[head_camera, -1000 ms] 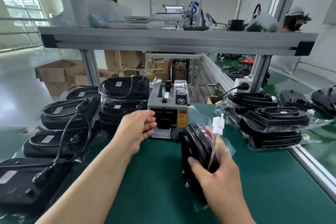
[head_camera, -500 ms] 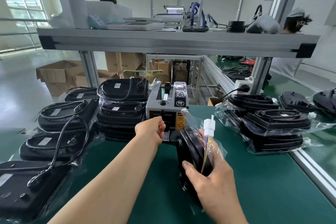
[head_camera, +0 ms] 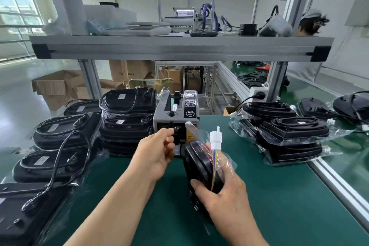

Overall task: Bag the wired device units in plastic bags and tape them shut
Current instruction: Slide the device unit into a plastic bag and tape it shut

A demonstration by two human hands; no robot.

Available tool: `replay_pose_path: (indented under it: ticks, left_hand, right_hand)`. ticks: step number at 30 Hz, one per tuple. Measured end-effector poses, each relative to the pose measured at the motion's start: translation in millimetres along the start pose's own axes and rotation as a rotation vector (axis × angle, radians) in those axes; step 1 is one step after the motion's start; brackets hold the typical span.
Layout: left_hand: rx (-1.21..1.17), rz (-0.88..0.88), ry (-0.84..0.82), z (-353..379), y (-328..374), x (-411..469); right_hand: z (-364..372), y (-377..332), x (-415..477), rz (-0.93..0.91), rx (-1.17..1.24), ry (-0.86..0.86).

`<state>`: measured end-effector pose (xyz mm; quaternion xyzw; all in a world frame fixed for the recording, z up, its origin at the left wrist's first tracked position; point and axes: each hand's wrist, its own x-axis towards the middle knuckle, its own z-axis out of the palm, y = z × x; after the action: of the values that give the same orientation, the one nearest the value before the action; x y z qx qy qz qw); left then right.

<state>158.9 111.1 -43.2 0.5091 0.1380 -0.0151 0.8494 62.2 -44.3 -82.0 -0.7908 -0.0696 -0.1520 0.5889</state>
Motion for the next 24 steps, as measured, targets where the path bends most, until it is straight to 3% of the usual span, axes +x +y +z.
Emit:
replay_pose_path:
  ticks: [3,5,12,24]
  left_hand:
    - [0.108,-0.026,-0.394,-14,20,-50]
    - [0.236,-0.027,-0.533,-16,29,-72]
    - [0.562,0.067,-0.445,-3,38,-80]
    - [0.659,0.147,-0.39,2,33,-69]
  right_hand:
    - [0,3,-1,0.009,-0.021,-0.02]
    - [-1,4,-3,0.018,-0.006,-0.032]
    - [0,4,-4,0.02,0.017,-0.067]
    - [1,6,-3,0.012,0.034,-0.066]
